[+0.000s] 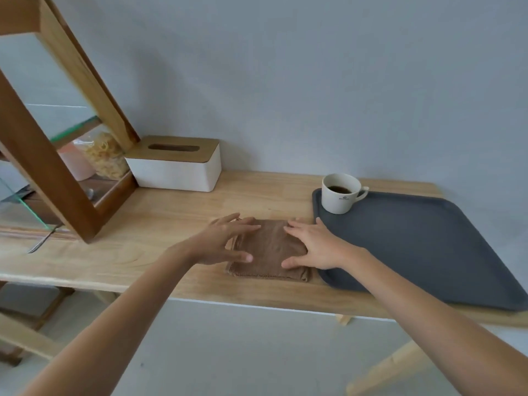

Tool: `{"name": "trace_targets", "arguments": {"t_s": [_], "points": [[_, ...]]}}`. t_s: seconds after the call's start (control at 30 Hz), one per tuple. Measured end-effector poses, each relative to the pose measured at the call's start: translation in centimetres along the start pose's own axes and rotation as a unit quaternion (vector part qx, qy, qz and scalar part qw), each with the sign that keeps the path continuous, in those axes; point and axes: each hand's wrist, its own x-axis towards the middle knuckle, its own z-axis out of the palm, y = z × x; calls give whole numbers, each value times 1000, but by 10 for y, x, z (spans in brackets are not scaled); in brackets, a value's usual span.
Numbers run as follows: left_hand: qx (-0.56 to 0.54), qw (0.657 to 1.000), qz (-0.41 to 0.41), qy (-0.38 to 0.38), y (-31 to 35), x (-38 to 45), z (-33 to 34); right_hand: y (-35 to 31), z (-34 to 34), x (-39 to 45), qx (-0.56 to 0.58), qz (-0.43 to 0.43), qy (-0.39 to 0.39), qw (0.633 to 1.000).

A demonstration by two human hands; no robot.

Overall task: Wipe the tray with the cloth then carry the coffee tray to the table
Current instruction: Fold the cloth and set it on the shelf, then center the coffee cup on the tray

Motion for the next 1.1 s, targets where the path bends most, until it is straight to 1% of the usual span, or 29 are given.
{"name": "trace_targets", "arguments": {"t_s": [0.1, 0.23, 0.3, 0.37, 0.4, 0.43, 0.47, 0.5, 0.53, 0.57, 0.6, 0.63, 0.67, 0.73, 0.77, 0.83, 0.93, 1.03, 1.1], "points": [[20, 998, -30, -52, -5, 6, 9, 2, 8, 5, -20, 14, -29, 999], [30, 996, -51, -74, -12, 8, 11, 7, 8, 6, -22, 14, -35, 999], [49, 994, -50, -81, -11, 10, 10, 6, 7, 7, -18, 10, -31, 999], [66, 993, -53, -86, -6, 15, 3, 6, 5, 3, 8, 4, -3, 1000], [61, 994, -54, -78, -2, 20, -3, 8, 3, 0, 48, 5, 36, 998], [45, 996, -48, -56, 4, 26, -9, 13, -1, -4, 105, 13, 95, 990], [22, 999, -38, -21, 13, 33, -15, 20, -7, -8, 160, 27, 169, 972], [0, 999, -25, 21, 25, 42, -20, 28, -13, -11, 202, 49, 246, 947], [-20, 998, -14, 62, 37, 53, -23, 40, -20, -14, 218, 75, 316, 920], [-40, 995, -7, 94, 49, 67, -24, 53, -27, -14, 212, 105, 375, 897], [-67, 991, -6, 114, 59, 81, -22, 68, -33, -13, 195, 132, 411, 881], [-110, 986, -9, 123, 67, 97, -17, 83, -40, -10, 181, 157, 418, 876], [-165, 978, -15, 125, 74, 112, -12, 97, -45, -8, 180, 178, 395, 883], [-264, 956, -37, 125, 84, 139, -1, 121, -52, -2, 206, 204, 311, 905], [-291, 947, -45, 127, 89, 150, 3, 129, -54, 0, 224, 209, 276, 911], [-315, 940, -50, 123, 97, 168, 11, 140, -56, 4, 253, 188, 242, 917], [-344, 930, -28, 125, 104, 182, 19, 150, -54, 6, 287, 138, 253, 914], [-357, 920, -19, 158, 110, 187, 25, 158, -50, 3, 326, 124, 265, 899], [-357, 916, -13, 182, 118, 187, 26, 162, -49, -2, 330, 121, 266, 898]]}}
